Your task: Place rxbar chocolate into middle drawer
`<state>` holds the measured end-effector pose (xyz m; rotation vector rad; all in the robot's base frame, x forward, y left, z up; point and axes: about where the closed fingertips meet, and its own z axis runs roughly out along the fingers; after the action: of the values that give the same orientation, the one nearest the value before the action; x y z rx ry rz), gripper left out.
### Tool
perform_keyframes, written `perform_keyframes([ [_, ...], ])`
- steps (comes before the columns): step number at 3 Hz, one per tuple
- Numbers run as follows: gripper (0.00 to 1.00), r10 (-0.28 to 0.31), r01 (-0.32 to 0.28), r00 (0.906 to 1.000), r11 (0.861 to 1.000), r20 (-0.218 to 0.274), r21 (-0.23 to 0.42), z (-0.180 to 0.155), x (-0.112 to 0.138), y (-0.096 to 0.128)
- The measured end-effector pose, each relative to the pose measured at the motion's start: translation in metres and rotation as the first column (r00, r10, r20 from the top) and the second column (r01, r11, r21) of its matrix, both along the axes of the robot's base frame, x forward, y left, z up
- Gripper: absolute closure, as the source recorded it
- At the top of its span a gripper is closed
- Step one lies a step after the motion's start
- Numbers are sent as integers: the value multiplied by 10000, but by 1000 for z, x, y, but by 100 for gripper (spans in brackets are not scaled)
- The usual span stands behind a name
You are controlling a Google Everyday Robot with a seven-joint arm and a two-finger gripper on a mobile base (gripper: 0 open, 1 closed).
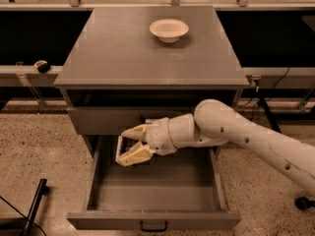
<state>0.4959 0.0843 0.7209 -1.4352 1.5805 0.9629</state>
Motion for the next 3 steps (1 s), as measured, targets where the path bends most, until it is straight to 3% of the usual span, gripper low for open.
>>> perform_keyframes([
  [1,100,-500,474,9967,9980,-647,-413,-88,-12,-15],
  [2,100,-1210,1137,9848,9914,-1243,-640,-173,-35,-33],
  [3,100,-1222,1152,9847,9914,-1245,-623,-172,-34,-32],
])
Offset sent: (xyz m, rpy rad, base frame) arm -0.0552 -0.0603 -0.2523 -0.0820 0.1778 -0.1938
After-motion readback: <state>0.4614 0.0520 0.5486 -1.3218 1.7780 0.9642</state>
